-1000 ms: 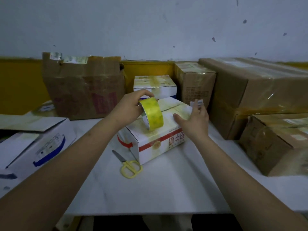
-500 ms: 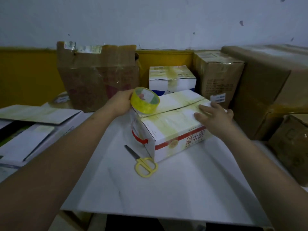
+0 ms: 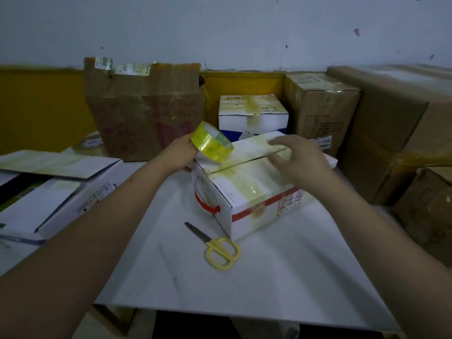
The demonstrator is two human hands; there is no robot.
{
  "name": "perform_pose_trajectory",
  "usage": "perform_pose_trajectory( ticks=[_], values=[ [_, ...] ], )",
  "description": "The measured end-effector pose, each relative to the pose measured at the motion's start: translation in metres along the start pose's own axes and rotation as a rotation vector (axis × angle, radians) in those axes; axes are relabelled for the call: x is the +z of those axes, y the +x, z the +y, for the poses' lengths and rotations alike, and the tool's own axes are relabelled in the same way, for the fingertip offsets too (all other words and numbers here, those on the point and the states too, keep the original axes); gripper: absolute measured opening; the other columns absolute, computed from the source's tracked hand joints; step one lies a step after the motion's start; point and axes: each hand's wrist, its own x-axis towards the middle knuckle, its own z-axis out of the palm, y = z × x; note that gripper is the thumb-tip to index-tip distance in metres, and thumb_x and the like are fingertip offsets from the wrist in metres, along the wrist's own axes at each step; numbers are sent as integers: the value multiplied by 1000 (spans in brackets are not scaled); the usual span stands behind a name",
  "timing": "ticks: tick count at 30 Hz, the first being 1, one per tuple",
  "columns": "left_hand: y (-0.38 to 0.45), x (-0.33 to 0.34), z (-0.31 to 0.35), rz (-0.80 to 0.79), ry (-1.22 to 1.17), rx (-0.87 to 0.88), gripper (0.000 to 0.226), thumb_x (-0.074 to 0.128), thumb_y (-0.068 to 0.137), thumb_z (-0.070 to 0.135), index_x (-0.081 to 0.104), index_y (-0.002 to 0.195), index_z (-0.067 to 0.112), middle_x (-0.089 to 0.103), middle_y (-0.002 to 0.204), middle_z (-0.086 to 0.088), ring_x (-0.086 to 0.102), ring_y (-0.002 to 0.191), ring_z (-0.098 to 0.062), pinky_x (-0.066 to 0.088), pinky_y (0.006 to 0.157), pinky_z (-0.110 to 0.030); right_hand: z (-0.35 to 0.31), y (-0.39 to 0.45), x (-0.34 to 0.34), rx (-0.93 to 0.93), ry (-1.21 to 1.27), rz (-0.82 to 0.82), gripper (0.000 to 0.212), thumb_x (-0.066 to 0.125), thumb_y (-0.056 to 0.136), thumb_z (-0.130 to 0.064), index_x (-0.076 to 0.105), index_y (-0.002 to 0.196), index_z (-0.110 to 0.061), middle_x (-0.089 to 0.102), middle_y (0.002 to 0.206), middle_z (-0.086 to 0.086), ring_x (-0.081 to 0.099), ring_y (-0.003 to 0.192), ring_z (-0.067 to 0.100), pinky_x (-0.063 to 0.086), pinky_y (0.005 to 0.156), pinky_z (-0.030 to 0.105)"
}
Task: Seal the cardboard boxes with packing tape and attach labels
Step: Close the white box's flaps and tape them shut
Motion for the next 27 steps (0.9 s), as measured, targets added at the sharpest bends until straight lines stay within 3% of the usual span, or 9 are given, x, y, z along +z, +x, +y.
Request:
perform_pose_trajectory(
  ticks=[2, 5, 9, 12, 15, 17, 19, 21, 27],
  values=[
    [-7, 1, 2, 57, -51, 24, 26, 52, 78, 49, 64, 94, 33, 67, 94, -4, 60, 76, -12, 51, 66, -28, -38, 9, 11, -94, 211, -133, 45, 58, 93, -54, 60, 132, -31, 56, 125, -19, 53, 113, 2, 42, 92, 22],
    [-2, 8, 1, 108, 81, 9, 30, 53, 98, 30, 69, 107, 7, 65, 94, -12, 48, 71, -9, 40, 57, -22, -72, 38, 29, -188, 207, -240, 43, 62, 89, -58, 70, 118, -28, 68, 113, -13, 61, 102, 2, 49, 90, 24],
    [-2, 17, -17, 71, 15, -111, 29, 44, 106, 9, 65, 112, -10, 62, 113, -32, 49, 73, -18, 39, 65, -27, -83, 72, 37, -69, 486, -475, 25, 76, 87, -23, 74, 110, -13, 71, 107, -5, 63, 93, 5, 49, 82, 21],
    [-1, 24, -15, 74, -81, -131, 19, 51, 103, 13, 68, 108, 5, 65, 93, -12, 57, 83, -19, 46, 71, -28, -87, 78, 35, -18, 565, -599, 21, 63, 92, -2, 65, 108, 11, 65, 102, 11, 60, 94, 20, 47, 87, 33],
    [-7, 30, -19, -8, -294, -110, 12, 61, 99, 32, 69, 102, 23, 71, 113, -7, 65, 110, -22, 49, 97, -38, -96, 80, 23, 142, 692, -742, 15, 45, 92, 6, 59, 96, 8, 60, 91, 19, 60, 84, 27, 49, 78, 35],
    [-4, 35, -22, -51, -321, -105, 60, 73, 76, 63, 69, 115, 18, 67, 127, -11, 59, 125, -27, 42, 110, -48, -102, 79, 16, 261, 713, -717, 16, 44, 94, -2, 59, 90, 1, 64, 82, 12, 62, 67, 22, 53, 60, 27],
    [-3, 41, -24, -94, -374, -88, 95, 77, 54, 73, 65, 123, 9, 67, 126, -15, 61, 122, -30, 42, 110, -52, -102, 80, 20, 336, 803, -639, 15, 52, 100, -17, 59, 94, -5, 61, 74, 6, 57, 55, 16, 50, 51, 23],
    [-6, 44, -22, -114, -449, -89, 91, 78, 56, 67, 65, 124, 8, 72, 118, -13, 67, 114, -29, 46, 108, -52, -95, 81, 29, 348, 935, -575, 23, 51, 103, -25, 60, 97, -5, 59, 69, 2, 56, 53, 12, 50, 51, 22],
    [-4, 41, -26, -176, -469, -88, 83, 74, 64, 66, 63, 127, 13, 73, 117, -7, 69, 111, -22, 50, 104, -50, -70, 88, 51, 132, 1029, -563, 25, 50, 103, -25, 63, 111, -6, 69, 91, 0, 64, 89, 11, 51, 72, 22]
  ],
)
